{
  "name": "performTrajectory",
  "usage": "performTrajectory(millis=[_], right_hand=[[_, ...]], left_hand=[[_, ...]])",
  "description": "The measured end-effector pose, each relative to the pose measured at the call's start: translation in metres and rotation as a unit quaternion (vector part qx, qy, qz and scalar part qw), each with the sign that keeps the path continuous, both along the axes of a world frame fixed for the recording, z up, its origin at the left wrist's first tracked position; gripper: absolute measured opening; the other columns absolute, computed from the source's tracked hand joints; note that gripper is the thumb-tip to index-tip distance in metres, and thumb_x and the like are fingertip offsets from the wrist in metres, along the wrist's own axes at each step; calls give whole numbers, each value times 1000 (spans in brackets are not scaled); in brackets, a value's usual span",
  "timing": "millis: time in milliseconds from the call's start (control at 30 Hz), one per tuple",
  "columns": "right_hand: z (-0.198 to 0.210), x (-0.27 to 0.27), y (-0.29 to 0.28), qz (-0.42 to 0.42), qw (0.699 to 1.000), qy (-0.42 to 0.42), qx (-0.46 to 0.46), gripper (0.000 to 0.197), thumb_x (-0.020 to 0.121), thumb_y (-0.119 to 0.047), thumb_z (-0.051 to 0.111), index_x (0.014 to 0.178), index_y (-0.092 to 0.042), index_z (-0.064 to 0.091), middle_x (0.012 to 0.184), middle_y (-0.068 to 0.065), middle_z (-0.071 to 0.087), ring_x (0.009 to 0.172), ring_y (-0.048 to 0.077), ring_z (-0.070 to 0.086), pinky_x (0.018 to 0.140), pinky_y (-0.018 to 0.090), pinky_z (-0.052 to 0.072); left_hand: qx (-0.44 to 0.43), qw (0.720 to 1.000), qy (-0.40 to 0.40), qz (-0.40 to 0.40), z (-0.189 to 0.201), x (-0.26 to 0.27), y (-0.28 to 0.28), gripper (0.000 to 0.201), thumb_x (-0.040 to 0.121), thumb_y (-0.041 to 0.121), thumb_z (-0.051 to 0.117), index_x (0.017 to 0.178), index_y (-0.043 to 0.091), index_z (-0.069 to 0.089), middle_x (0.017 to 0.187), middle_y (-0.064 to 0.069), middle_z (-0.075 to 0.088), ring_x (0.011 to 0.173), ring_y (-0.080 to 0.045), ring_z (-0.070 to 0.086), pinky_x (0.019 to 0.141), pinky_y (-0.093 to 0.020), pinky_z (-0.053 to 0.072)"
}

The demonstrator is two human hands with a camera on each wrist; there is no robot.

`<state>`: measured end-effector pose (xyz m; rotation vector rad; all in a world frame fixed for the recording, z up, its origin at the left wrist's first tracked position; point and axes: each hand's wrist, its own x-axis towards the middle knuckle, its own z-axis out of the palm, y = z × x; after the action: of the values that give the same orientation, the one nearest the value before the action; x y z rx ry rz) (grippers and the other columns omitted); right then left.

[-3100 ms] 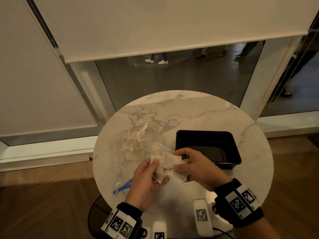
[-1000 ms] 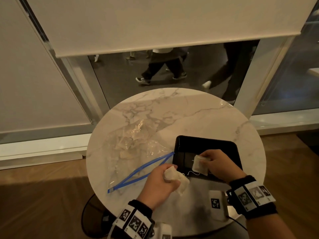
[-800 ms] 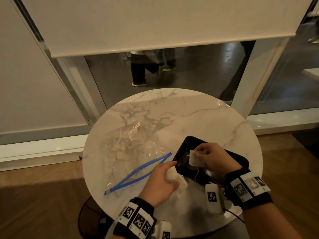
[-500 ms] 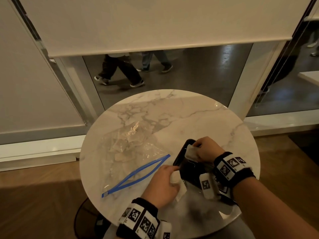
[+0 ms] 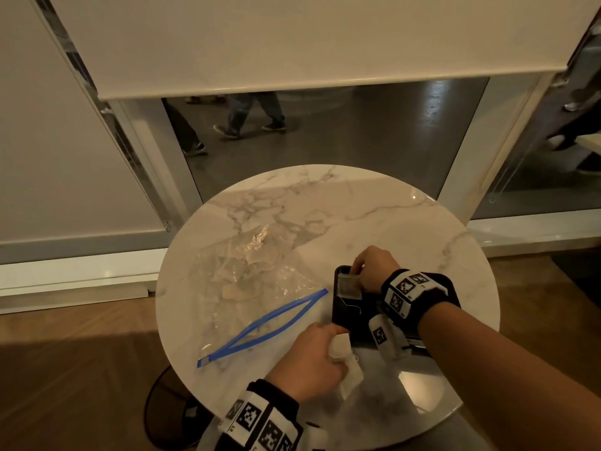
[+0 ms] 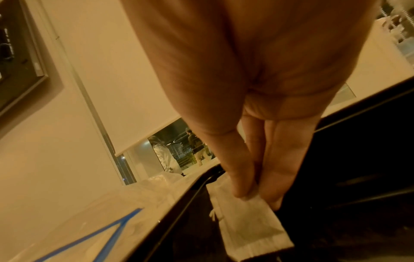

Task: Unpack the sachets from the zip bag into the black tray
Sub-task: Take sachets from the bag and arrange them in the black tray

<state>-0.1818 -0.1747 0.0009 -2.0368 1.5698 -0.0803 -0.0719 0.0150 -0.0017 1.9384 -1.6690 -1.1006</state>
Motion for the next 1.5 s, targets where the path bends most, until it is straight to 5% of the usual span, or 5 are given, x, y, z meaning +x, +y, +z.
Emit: performTrajectory(millis=[300, 533, 867, 1067, 1500], right_hand=[[11, -4, -5, -21, 997, 62, -47, 30, 79, -17, 80, 103, -4, 66, 106, 12, 66, 98, 29, 64, 82, 35, 57], [6, -15, 5, -53, 987, 119, 93, 44, 79, -29, 83, 106, -1, 63, 88, 10, 65, 67, 23, 64, 54, 29, 52], [-21, 0, -2, -86, 977, 53, 187, 30, 74, -31, 85, 86, -7, 71, 74, 11, 75, 67, 28, 73, 71, 40, 63], [-24, 3, -1, -143, 962, 12, 231, 14, 86, -18, 76, 86, -5, 70, 69, 12, 69, 48, 21, 65, 38, 22, 47], [-44, -11, -13, -196, 930, -168, 261, 22, 74, -4, 82, 95, -1, 76, 88, 13, 76, 85, 25, 74, 83, 40, 61]], left_hand=[[-5, 999, 34, 15, -3, -1, 0, 44, 87, 22, 71, 128, 31, 58, 116, 11, 49, 104, -4, 50, 89, -18, 40], [-12, 998, 52, 26, -8, 0, 1, 47, 87, 21, 72, 130, 31, 58, 120, 11, 51, 106, -3, 51, 79, -9, 39], [-19, 997, 68, 37, -8, -1, 1, 46, 87, 20, 71, 130, 31, 59, 117, 12, 50, 104, -1, 51, 74, -5, 39], [-17, 995, 85, 40, -11, 1, 2, 45, 86, 23, 71, 128, 35, 59, 117, 15, 51, 104, -1, 52, 79, -11, 41], [-20, 995, 83, 47, -13, 1, 1, 50, 87, 24, 71, 134, 33, 56, 120, 14, 49, 112, -4, 52, 88, -15, 42]])
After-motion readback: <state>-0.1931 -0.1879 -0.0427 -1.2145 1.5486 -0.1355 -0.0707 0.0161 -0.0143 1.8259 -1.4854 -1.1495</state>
